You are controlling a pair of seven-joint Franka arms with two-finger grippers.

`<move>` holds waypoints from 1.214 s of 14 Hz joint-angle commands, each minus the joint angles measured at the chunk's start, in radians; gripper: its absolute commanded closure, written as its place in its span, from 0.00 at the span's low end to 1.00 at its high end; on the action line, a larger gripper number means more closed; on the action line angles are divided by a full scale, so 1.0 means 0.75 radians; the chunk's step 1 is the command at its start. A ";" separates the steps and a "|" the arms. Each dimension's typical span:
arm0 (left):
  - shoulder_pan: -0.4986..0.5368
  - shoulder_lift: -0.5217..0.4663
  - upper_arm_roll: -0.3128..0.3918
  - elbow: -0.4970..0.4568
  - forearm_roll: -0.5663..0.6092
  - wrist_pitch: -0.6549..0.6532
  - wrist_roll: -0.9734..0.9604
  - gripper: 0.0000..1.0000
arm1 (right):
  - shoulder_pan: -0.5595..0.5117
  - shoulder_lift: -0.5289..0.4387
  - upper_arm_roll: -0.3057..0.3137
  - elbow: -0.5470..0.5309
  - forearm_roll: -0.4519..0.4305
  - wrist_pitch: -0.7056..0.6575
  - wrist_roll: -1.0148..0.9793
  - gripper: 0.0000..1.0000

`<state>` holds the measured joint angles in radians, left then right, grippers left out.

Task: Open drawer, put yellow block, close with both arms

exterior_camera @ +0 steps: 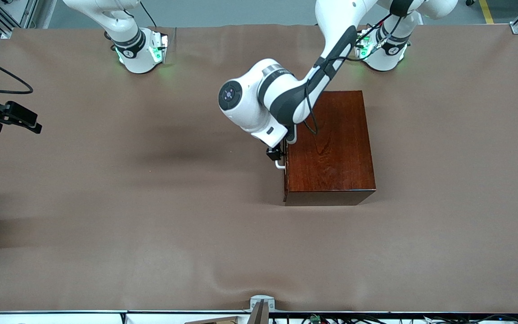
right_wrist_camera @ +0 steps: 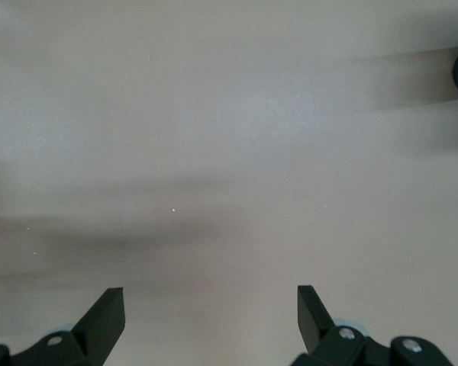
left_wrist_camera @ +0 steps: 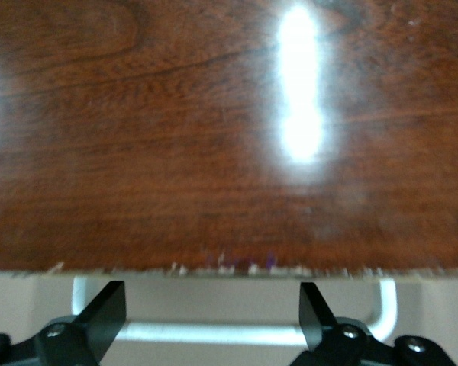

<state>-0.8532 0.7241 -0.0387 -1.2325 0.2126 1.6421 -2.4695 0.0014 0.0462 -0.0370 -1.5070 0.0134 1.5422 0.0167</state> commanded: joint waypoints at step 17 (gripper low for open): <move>0.714 -0.466 -0.004 -0.013 -0.238 0.122 1.048 0.00 | -0.022 -0.019 0.015 -0.011 0.007 0.012 0.008 0.00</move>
<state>-0.3756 0.4142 -0.0296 -1.2060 0.0663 1.7360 -1.7880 0.0012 0.0462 -0.0372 -1.5088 0.0135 1.5468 0.0162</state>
